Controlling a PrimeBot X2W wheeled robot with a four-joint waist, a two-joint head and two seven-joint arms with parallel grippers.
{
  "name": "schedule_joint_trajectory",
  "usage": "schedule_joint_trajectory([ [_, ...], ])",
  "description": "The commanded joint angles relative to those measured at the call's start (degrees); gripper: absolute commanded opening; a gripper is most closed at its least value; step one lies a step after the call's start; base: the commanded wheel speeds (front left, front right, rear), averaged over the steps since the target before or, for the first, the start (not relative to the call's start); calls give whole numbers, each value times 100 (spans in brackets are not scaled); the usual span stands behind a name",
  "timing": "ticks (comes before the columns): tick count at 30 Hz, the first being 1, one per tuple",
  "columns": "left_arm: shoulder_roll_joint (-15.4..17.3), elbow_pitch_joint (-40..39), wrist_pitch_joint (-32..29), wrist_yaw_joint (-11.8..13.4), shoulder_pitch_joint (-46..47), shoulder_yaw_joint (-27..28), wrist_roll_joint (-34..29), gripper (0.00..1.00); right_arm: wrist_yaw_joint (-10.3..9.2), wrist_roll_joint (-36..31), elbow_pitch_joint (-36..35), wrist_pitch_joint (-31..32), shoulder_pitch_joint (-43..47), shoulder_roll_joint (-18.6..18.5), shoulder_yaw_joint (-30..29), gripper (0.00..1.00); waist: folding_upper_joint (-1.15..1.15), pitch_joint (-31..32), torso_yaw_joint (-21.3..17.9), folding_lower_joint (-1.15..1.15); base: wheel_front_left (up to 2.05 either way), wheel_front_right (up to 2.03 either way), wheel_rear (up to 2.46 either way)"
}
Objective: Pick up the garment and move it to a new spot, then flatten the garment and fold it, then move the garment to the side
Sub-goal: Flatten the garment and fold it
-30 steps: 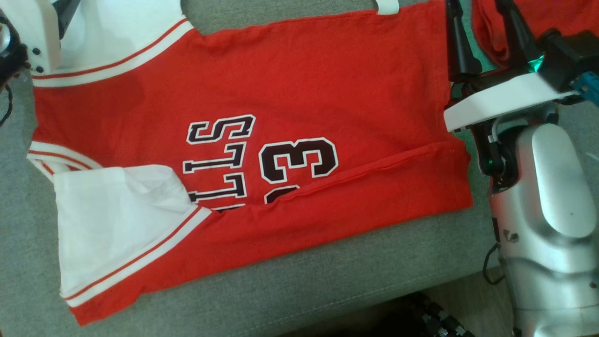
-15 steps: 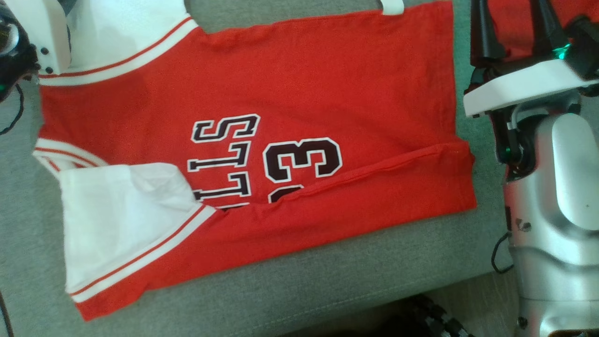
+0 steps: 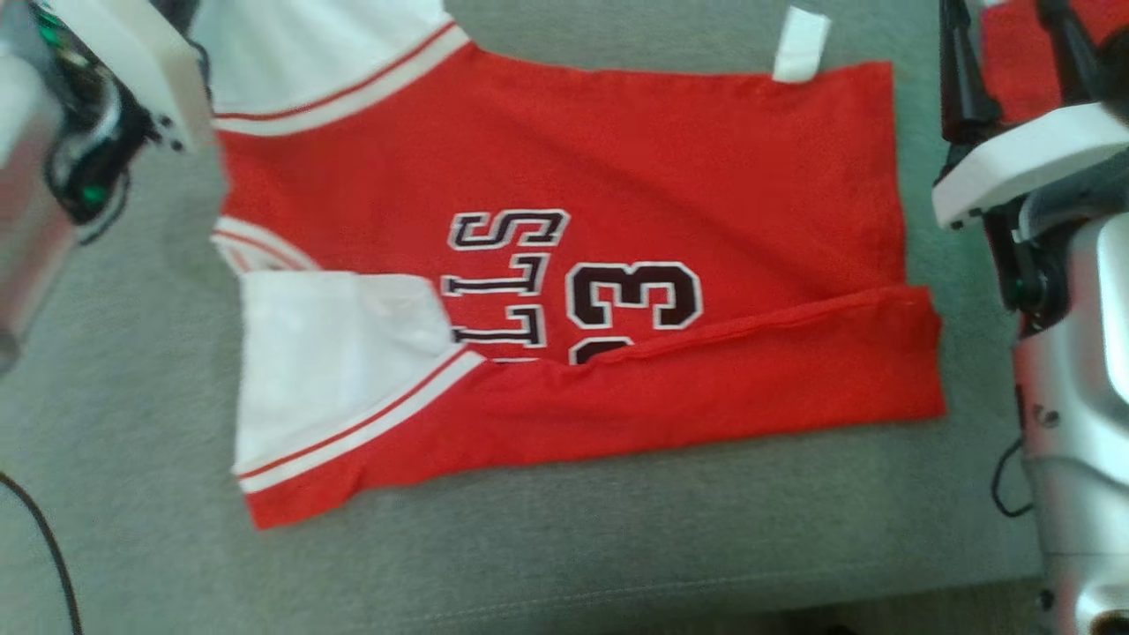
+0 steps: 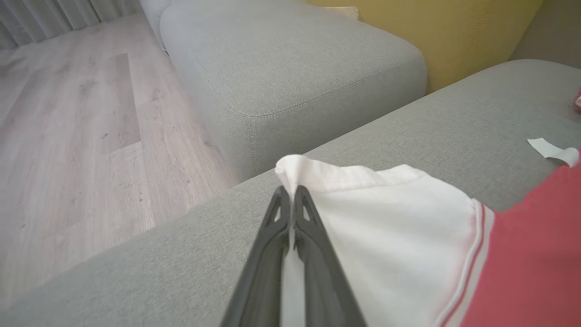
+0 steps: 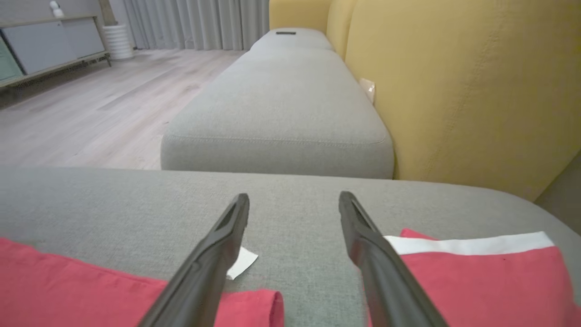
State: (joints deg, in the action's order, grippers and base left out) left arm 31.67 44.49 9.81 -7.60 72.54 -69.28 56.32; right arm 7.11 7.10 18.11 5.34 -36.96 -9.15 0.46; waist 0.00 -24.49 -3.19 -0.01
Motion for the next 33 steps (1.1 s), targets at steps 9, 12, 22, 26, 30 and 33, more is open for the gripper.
schedule_joint_trajectory([
  [9,102,-754,392,121,-192,114,-247,0,37,393,766,508,-288,-756,429,100,0,191,667,1,0,0,0],
  [12,125,-1031,416,190,-294,92,-292,0,37,534,1137,723,-405,-951,584,100,0,142,774,1,0,0,0],
  [22,241,-1447,356,296,-405,40,-302,0,37,929,2016,1380,-759,-1367,1293,100,0,42,882,1,0,0,0],
  [26,254,-1454,344,316,-367,56,-286,0,37,1279,2127,1589,-881,-1480,1655,100,0,-8,875,1,0,0,0],
  [30,262,-1393,355,339,-342,81,-277,0,37,1663,2156,1791,-1016,-1645,1990,0,0,-54,856,1,0,0,0],
  [33,278,-1290,379,363,-320,128,-269,0,37,1777,2099,1581,-1215,-1818,2068,0,0,-76,830,1,0,0,0],
])
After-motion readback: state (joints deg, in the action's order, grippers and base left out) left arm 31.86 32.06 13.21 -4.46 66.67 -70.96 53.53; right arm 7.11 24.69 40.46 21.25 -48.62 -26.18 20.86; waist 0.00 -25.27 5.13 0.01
